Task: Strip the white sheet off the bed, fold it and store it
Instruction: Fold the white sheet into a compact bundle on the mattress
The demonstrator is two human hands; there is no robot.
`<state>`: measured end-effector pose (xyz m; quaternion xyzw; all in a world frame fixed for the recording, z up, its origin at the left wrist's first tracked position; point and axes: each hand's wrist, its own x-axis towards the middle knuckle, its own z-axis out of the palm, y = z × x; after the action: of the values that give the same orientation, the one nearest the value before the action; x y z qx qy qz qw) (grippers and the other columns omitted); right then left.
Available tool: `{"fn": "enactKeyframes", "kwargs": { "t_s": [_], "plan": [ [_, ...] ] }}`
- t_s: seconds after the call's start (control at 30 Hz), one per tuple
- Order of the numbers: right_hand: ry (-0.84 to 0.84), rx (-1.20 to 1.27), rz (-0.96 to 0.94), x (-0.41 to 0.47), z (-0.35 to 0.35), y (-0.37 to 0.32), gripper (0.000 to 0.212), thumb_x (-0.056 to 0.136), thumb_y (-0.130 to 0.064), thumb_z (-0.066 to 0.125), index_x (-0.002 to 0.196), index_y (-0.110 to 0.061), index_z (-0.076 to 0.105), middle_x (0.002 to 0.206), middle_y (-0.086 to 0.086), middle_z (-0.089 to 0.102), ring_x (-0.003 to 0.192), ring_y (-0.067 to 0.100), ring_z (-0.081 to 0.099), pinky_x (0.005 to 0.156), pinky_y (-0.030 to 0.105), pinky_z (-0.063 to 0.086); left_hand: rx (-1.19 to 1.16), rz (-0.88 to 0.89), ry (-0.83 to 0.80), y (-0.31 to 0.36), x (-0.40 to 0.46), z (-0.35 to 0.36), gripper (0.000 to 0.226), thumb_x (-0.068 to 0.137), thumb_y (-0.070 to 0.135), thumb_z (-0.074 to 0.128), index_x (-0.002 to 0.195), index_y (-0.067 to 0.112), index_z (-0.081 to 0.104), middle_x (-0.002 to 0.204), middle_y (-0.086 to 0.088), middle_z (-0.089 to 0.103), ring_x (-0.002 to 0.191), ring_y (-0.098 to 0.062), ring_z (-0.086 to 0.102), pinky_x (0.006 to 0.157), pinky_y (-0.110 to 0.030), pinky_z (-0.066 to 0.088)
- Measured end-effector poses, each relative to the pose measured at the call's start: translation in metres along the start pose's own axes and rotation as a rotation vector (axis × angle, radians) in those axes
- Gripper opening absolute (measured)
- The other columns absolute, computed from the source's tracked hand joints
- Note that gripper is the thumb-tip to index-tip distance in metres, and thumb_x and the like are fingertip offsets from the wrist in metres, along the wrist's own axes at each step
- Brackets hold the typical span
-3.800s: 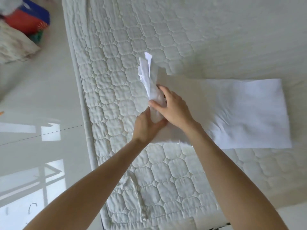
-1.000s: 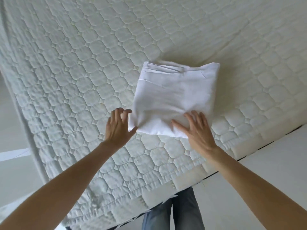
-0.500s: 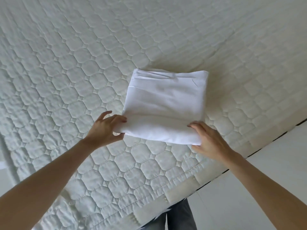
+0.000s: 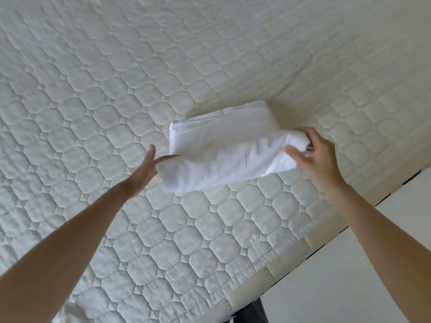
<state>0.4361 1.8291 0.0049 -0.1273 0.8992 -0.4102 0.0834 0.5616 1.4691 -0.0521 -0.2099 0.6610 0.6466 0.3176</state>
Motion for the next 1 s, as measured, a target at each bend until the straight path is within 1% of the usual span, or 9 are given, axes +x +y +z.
{"fn": "enactKeyframes", "kwargs": {
  "t_s": [0.13, 0.23, 0.33, 0.5, 0.6, 0.7, 0.87, 0.93, 1.0],
  "plan": [
    [0.098, -0.165, 0.183, 0.060, 0.030, 0.011, 0.053, 0.086, -0.050, 0.052, 0.105, -0.001, 0.053, 0.096, 0.016, 0.066, 0.089, 0.031, 0.060, 0.071, 0.034, 0.042, -0.109, 0.159, 0.085, -0.013, 0.004, 0.009, 0.097, 0.064, 0.092, 0.023, 0.140, 0.033, 0.034, 0.142, 0.010, 0.044, 0.131, -0.004, 0.040, 0.107, -0.027, 0.028],
    [0.044, -0.271, 0.246, 0.100, 0.047, 0.018, 0.049, 0.098, -0.043, 0.036, 0.115, 0.001, 0.045, 0.114, 0.024, 0.060, 0.106, 0.040, 0.055, 0.083, 0.040, 0.041, 0.019, 0.204, 0.428, 0.006, 0.018, 0.023, 0.089, 0.063, 0.079, 0.050, 0.130, 0.020, 0.046, 0.115, 0.009, 0.059, 0.103, -0.007, 0.058, 0.081, -0.021, 0.044],
    [0.012, -0.419, 0.333, 0.131, 0.057, 0.024, 0.054, 0.098, -0.047, 0.028, 0.122, -0.001, 0.043, 0.118, 0.026, 0.057, 0.109, 0.042, 0.053, 0.086, 0.040, 0.039, 0.232, -0.011, 0.768, 0.032, 0.054, 0.023, 0.070, 0.077, 0.072, 0.047, 0.116, 0.014, 0.057, 0.104, -0.001, 0.062, 0.096, -0.020, 0.059, 0.076, -0.030, 0.043],
    [-0.103, -0.612, 0.407, 0.153, 0.079, 0.038, 0.061, 0.097, -0.051, 0.027, 0.129, -0.002, 0.043, 0.125, 0.025, 0.054, 0.115, 0.041, 0.049, 0.093, 0.041, 0.038, 0.252, -0.315, 0.797, 0.034, 0.087, 0.016, 0.058, 0.081, 0.062, 0.049, 0.120, 0.018, 0.049, 0.116, -0.010, 0.062, 0.105, -0.031, 0.057, 0.093, -0.041, 0.044],
    [-0.052, -0.661, 0.426, 0.145, 0.084, 0.045, 0.059, 0.097, -0.051, 0.029, 0.129, -0.003, 0.038, 0.122, 0.023, 0.054, 0.112, 0.041, 0.050, 0.091, 0.044, 0.036, 0.639, 0.157, 1.063, 0.046, 0.078, 0.034, 0.053, 0.082, 0.026, 0.053, 0.132, 0.019, 0.040, 0.126, -0.008, 0.053, 0.117, -0.027, 0.046, 0.094, -0.038, 0.036],
    [0.087, -0.646, 0.317, 0.138, 0.084, 0.050, 0.052, 0.094, -0.049, 0.039, 0.122, -0.005, 0.042, 0.117, 0.020, 0.053, 0.107, 0.037, 0.048, 0.086, 0.043, 0.035, 1.101, 0.717, 0.828, 0.071, 0.079, 0.059, 0.049, 0.088, 0.024, 0.044, 0.137, 0.022, 0.043, 0.145, -0.005, 0.040, 0.138, -0.025, 0.027, 0.111, -0.045, 0.023],
    [0.328, -0.566, -0.107, 0.111, 0.080, 0.040, 0.032, 0.092, -0.035, 0.046, 0.110, -0.011, 0.057, 0.121, 0.015, 0.055, 0.115, 0.035, 0.047, 0.094, 0.043, 0.035, 1.349, 0.367, 0.455, 0.083, 0.120, 0.076, 0.059, 0.090, 0.063, 0.015, 0.145, 0.044, 0.005, 0.157, 0.008, 0.013, 0.144, -0.027, 0.010, 0.113, -0.059, 0.006],
    [0.131, -0.609, -0.301, 0.104, 0.086, 0.045, 0.035, 0.096, -0.039, 0.039, 0.123, -0.024, 0.055, 0.142, 0.008, 0.043, 0.135, 0.032, 0.030, 0.108, 0.052, 0.020, 1.296, 0.254, 0.397, 0.082, 0.136, 0.065, 0.059, 0.089, 0.065, 0.014, 0.143, 0.048, -0.003, 0.157, 0.012, 0.006, 0.144, -0.023, 0.010, 0.114, -0.055, 0.007],
    [-0.165, -0.572, -0.142, 0.105, 0.093, 0.057, 0.048, 0.095, -0.052, 0.024, 0.139, -0.039, 0.036, 0.155, -0.003, 0.020, 0.144, 0.028, 0.007, 0.110, 0.060, 0.008, 1.246, 0.224, 0.337, 0.077, 0.147, 0.061, 0.058, 0.090, 0.063, 0.013, 0.143, 0.048, -0.003, 0.157, 0.012, 0.007, 0.143, -0.021, 0.012, 0.113, -0.052, 0.009]
  ]
}}
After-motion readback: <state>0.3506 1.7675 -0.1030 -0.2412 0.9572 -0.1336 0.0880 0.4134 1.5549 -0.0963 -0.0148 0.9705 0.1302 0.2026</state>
